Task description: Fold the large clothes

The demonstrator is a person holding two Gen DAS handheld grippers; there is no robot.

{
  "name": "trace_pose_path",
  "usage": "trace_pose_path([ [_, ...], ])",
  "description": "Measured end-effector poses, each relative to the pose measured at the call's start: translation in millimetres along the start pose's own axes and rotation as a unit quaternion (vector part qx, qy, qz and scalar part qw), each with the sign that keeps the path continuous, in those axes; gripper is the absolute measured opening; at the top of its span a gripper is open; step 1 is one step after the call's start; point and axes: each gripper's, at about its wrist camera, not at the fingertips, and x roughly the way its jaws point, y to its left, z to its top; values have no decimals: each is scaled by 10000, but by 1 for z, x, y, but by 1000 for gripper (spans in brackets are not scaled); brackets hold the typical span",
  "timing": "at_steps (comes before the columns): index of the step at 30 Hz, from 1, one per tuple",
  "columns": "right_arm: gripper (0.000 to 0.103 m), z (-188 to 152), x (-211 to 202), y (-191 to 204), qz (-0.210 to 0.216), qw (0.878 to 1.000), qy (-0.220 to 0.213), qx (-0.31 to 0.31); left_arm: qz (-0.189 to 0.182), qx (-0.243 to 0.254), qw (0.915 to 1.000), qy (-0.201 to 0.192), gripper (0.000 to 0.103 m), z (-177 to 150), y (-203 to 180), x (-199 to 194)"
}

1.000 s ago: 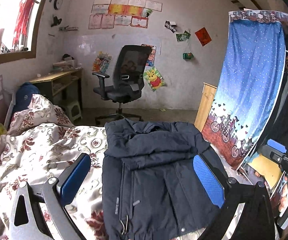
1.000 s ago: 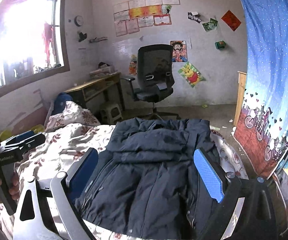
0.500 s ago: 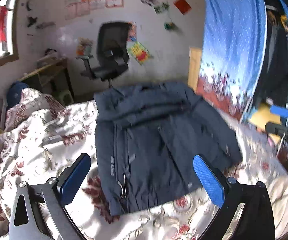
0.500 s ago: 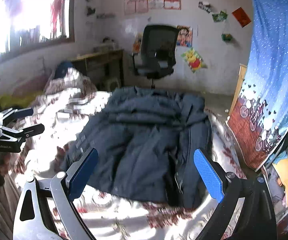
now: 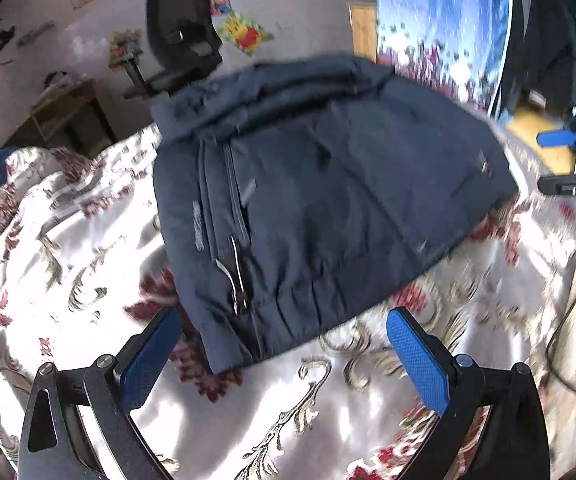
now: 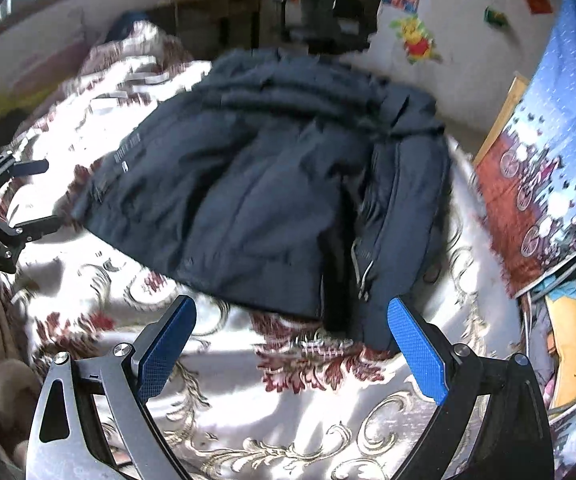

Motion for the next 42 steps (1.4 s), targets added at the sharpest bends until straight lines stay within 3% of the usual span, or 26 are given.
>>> trace_pose_path([
  [9,94,-5,71,-1,13,9921,1246,161,43,68,9978,662,103,-17,-1,54],
  [12,94,-7,93,1,-84,9869,1609,134,187,240,9967,748,103,-20,-6,65],
  [16,94,-9,111,3,-291,9835,1783,116,681,743,9926,674,103,-25,-22,73],
  [20,94,-11,115,2,-308,9835,1760,283,1198,1201,9842,507,103,-29,-36,78],
  [27,94,-20,109,-1,-89,9842,1673,576,1868,2204,9573,-92,102,-38,-73,76],
  [28,94,-21,110,-1,-78,9838,1689,597,1928,2315,9533,-196,100,-40,-77,75],
  [31,94,-26,114,4,-111,9833,1736,532,2079,2544,9439,-335,67,-41,-85,72],
  [33,94,-26,118,4,-132,9837,1740,442,2027,2574,9442,-347,36,-40,-88,72],
  [35,94,-27,118,13,-170,9847,1704,309,1889,2476,9492,-444,23,-37,-88,66],
  [38,94,-29,119,27,-215,9858,1660,139,1756,2217,9568,-674,12,-27,-75,58],
  [42,94,-33,121,40,-381,9862,1611,-86,1582,1629,9699,-879,9,-2,-51,33],
])
